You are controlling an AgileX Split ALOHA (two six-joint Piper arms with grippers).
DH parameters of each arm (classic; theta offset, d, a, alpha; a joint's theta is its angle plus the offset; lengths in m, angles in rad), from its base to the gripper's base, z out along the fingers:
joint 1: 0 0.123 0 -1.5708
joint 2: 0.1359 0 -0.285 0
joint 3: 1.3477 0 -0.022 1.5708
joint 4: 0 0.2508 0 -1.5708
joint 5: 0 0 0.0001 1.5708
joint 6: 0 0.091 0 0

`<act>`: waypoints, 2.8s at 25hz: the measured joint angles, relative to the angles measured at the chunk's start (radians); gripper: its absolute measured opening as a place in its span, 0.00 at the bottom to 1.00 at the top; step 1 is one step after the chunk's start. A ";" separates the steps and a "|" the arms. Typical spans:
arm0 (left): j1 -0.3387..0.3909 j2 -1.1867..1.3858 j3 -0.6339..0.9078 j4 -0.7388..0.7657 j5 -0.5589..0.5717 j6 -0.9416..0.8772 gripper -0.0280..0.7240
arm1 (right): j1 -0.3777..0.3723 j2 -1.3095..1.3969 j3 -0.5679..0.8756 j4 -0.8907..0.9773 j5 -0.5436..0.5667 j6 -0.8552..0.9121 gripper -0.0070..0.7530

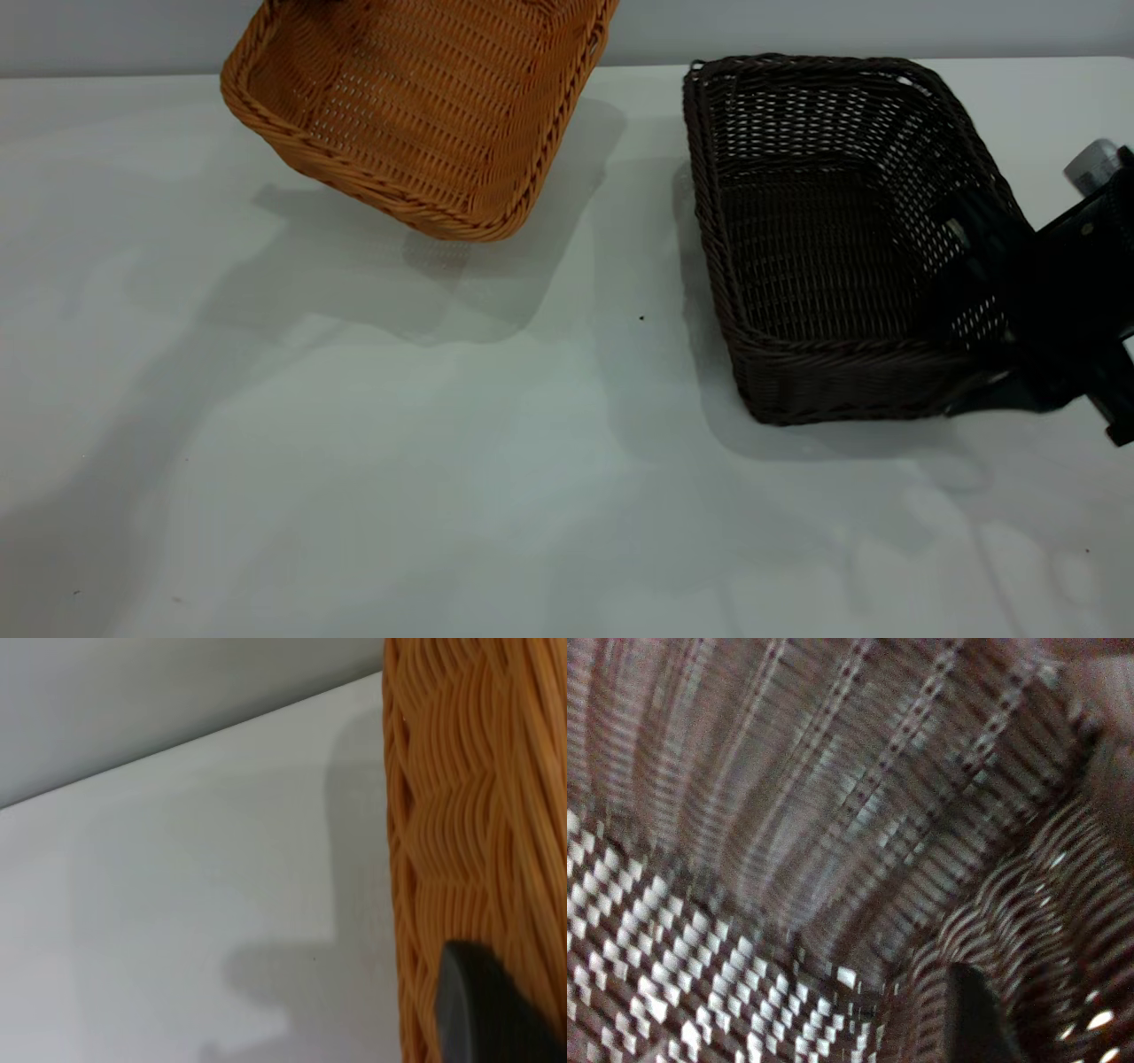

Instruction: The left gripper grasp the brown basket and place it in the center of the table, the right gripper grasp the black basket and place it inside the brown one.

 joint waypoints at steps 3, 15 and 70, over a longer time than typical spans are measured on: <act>0.000 -0.001 0.000 0.000 0.013 0.027 0.14 | -0.003 0.000 -0.031 0.021 -0.063 -0.015 0.24; 0.028 -0.095 0.000 0.007 0.194 0.209 0.14 | -0.248 -0.016 -0.184 -0.012 -0.043 -0.228 0.11; 0.034 -0.088 -0.001 -0.210 0.270 0.426 0.66 | -0.402 -0.191 -0.275 -0.447 0.600 -0.231 0.11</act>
